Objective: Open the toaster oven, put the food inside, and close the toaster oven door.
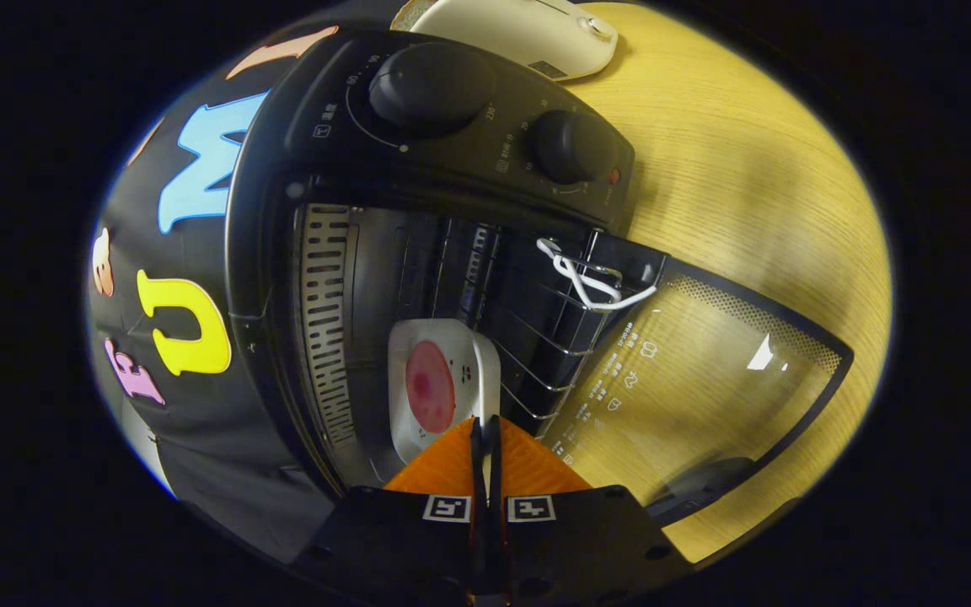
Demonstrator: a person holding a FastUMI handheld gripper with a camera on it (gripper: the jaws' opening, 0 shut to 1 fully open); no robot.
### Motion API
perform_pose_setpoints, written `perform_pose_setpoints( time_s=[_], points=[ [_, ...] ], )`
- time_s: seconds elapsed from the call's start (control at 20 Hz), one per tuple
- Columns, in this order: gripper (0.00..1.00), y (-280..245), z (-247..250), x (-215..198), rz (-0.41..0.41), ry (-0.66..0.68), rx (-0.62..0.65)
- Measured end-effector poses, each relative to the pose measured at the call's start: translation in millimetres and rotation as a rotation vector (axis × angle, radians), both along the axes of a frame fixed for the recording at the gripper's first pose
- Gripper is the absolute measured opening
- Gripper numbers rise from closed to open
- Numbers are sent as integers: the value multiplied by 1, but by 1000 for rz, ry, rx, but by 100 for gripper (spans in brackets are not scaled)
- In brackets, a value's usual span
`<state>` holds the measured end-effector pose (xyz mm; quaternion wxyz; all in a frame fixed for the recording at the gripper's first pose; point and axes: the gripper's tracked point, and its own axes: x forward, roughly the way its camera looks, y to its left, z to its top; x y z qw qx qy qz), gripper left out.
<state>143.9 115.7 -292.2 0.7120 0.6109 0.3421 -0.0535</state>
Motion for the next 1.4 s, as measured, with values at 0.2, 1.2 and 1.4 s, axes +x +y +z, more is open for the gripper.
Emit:
perform_pose_setpoints(
  time_s=[0.2,1.2,1.4],
  points=[
    [2,-4,0,11,-57,4,-18],
    [98,13,30,-52,135,-97,-248],
    [98,17,26,-71,272,-102,-411]
  ],
)
